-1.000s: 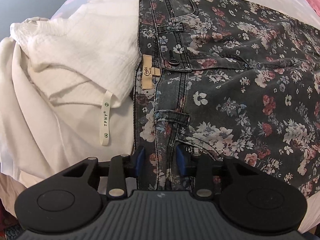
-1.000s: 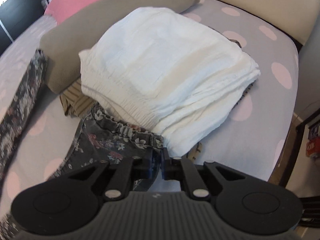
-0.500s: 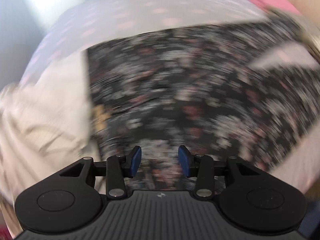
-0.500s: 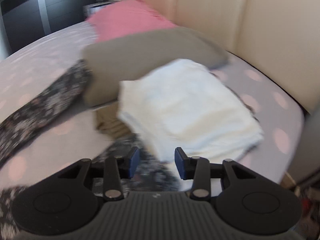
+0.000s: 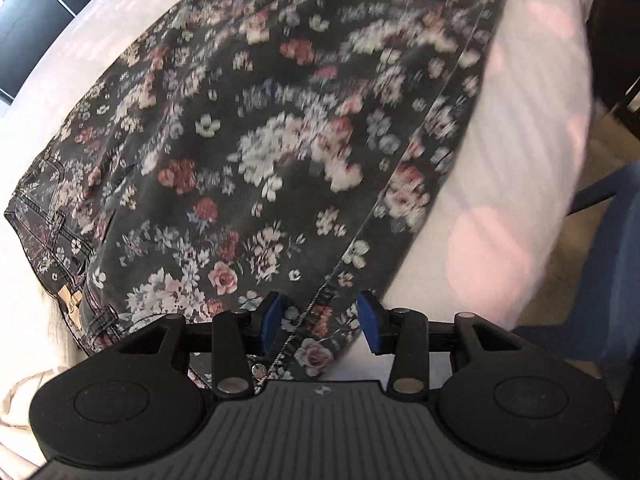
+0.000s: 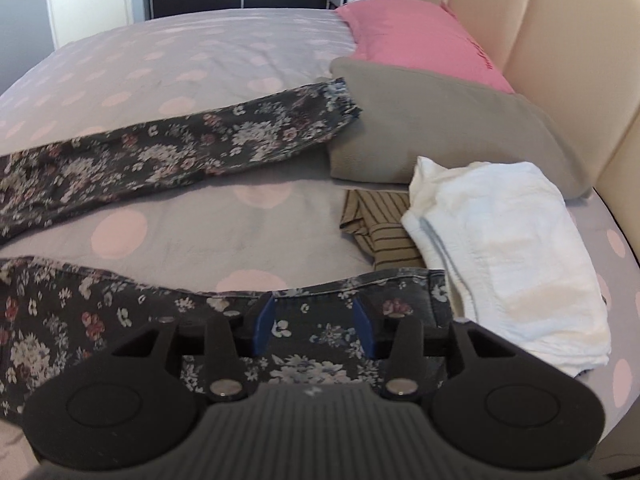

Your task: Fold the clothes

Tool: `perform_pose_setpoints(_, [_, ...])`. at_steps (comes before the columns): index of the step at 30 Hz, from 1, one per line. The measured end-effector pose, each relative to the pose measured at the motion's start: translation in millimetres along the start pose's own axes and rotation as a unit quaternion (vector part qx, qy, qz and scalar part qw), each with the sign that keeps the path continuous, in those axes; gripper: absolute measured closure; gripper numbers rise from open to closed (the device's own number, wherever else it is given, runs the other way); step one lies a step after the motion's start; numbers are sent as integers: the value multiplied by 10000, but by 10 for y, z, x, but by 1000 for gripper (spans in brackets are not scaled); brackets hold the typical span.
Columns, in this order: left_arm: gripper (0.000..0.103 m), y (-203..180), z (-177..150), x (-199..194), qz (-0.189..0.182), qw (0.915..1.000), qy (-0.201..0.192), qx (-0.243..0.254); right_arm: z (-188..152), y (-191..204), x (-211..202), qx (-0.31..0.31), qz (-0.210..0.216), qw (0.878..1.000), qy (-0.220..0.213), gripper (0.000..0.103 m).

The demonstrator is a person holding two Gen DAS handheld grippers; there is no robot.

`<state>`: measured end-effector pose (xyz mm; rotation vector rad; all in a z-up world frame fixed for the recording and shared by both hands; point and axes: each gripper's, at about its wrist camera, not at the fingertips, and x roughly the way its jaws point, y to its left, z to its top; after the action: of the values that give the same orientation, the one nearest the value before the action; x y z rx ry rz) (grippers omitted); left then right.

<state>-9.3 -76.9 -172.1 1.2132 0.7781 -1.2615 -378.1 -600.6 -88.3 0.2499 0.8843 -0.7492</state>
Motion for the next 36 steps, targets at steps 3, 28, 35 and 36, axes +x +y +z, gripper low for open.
perform_pose_setpoints(3, [64, -33, -45, 139, -27, 9999, 38, 103, -22, 68, 5, -170, 26, 9998, 41, 55])
perform_pose_setpoints(28, [59, -168, -136, -323, 112, 9947, -217, 1001, -235, 310, 4, -2577, 230, 9650, 421, 53])
perform_pose_setpoints(35, [59, -401, -165, -91, 372, 9837, 233, 1741, -688, 297, 4, -4681, -55, 8776, 1032, 53])
perform_pose_setpoints(36, [59, -424, -182, -54, 456, 9815, 300, 1834, -771, 270, 19, -4947, -116, 8617, 1121, 53])
